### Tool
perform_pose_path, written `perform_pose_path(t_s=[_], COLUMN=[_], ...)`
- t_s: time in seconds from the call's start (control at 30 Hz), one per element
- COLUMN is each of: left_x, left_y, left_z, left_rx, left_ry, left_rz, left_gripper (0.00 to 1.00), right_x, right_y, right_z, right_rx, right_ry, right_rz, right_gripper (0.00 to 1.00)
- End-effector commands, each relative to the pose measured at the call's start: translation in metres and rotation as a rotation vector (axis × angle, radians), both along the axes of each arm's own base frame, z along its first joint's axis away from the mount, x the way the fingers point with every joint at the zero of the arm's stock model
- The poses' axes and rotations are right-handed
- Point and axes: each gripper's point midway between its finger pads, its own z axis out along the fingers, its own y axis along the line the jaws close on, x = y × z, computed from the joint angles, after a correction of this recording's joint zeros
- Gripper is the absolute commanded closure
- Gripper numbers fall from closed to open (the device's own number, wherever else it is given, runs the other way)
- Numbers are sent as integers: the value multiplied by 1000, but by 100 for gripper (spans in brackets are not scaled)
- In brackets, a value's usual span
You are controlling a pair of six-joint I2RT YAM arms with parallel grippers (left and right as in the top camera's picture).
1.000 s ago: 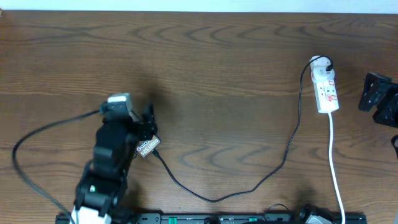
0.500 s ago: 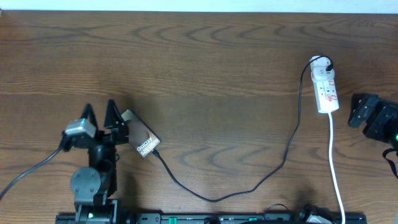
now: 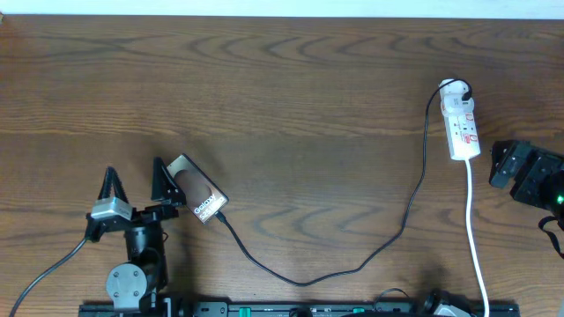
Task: Plug charger to phone and switch on socket
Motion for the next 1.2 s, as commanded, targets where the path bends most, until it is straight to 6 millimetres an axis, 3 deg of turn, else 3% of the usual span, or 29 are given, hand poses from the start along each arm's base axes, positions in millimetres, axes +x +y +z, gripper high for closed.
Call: perform_pose_path(t_s=[0.0,0.33,0.7,0.93,1.17], left_x=[-3,-2,0,0,2], left_y=[1,4,2,1,-21], left_z=[-3,-22,-106,-105,-103], left_rx=[9,-1,-25,-6,199], left_ry=[-18,48,389,388,391], left_rz=[2,11,-30,-32,-150], left_gripper=[7,7,6,6,6], right_x=[0,0,0,0,0], right_y=[2,2,2,2,2], right_z=[2,2,2,2,1], right_rx=[12,12,12,12,12], right_ry=[-6,-6,-6,-6,-6], right_rz=[-1,-1,-1,-1,-1], right_gripper=[1,1,1,1,1])
